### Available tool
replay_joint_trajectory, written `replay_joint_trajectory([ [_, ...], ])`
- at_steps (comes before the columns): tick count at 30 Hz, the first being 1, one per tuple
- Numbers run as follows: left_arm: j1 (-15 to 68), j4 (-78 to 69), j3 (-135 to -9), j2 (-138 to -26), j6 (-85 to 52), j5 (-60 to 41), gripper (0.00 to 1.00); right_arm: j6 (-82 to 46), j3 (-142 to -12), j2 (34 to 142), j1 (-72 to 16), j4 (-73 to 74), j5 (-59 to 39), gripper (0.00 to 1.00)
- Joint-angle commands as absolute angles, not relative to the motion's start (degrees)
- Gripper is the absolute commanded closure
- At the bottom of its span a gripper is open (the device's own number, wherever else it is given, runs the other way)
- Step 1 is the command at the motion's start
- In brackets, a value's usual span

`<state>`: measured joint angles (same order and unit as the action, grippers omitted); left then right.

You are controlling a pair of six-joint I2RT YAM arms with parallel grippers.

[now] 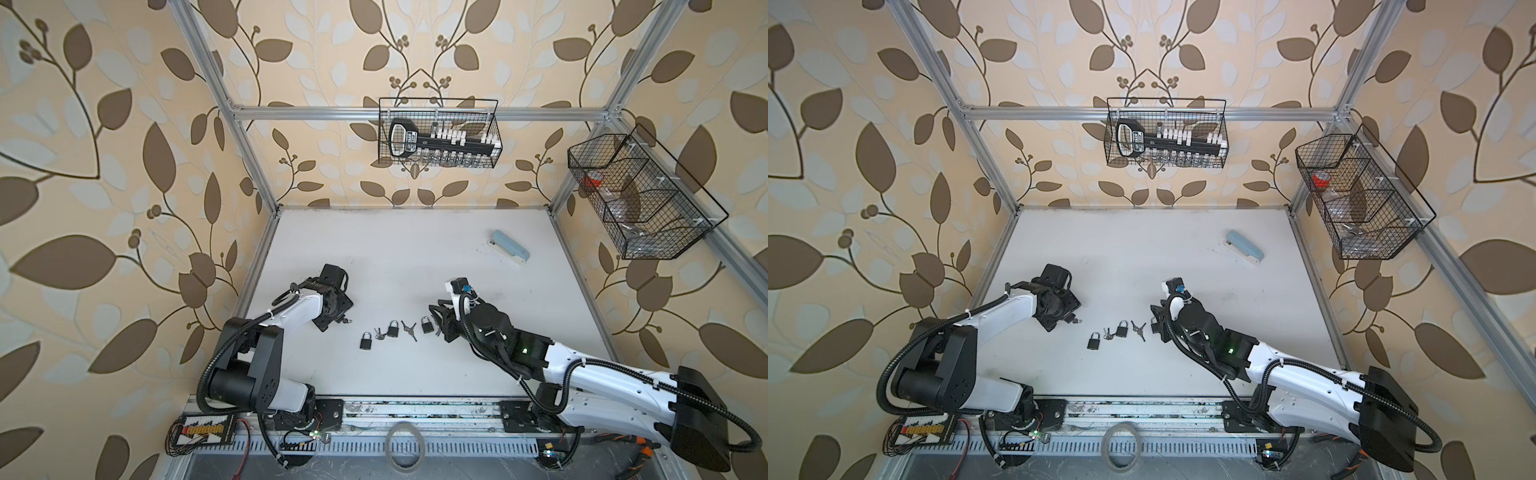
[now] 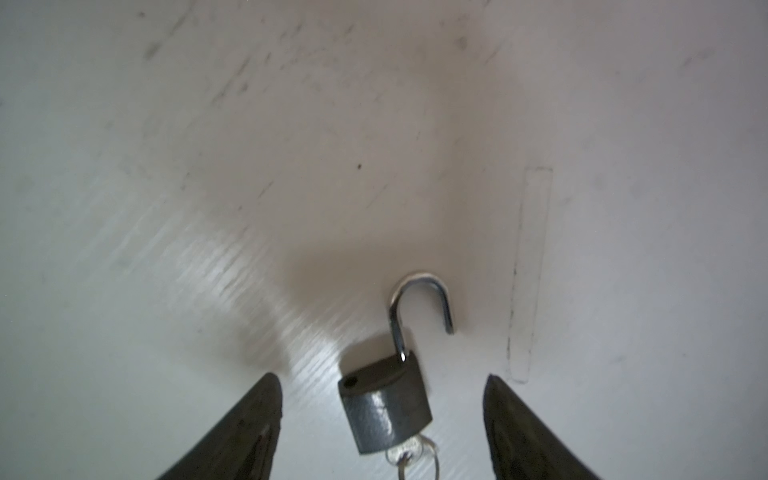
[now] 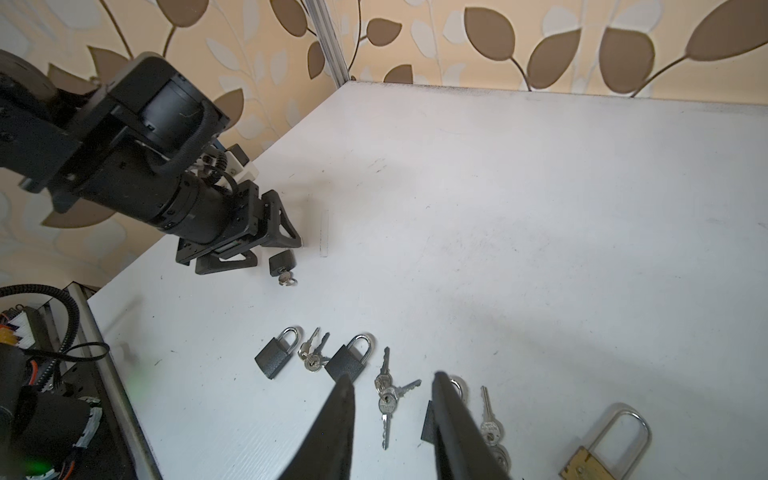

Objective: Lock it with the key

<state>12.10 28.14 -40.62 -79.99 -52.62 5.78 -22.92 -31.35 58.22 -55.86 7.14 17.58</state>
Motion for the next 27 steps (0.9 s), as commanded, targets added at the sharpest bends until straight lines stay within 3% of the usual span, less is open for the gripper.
replay_joint_trajectory([
  [1, 12.13, 31.13, -38.17, -77.53, -53.56, 8.34, 0.25, -23.57, -30.63, 58.81, -55.67, 7.98, 17.97, 0.68],
  [16, 14.50, 30.34, -42.34, -82.18, -54.14, 8.32, 0.28, -23.64, -29.53, 56.96, -55.72, 7.12, 18.46, 0.68],
  [27, 15.29, 35.93, -45.66, -86.67, -45.35, 13.24, 0.38, -23.48, -29.59, 57.70, -55.72, 7.56, 17.93, 0.67],
])
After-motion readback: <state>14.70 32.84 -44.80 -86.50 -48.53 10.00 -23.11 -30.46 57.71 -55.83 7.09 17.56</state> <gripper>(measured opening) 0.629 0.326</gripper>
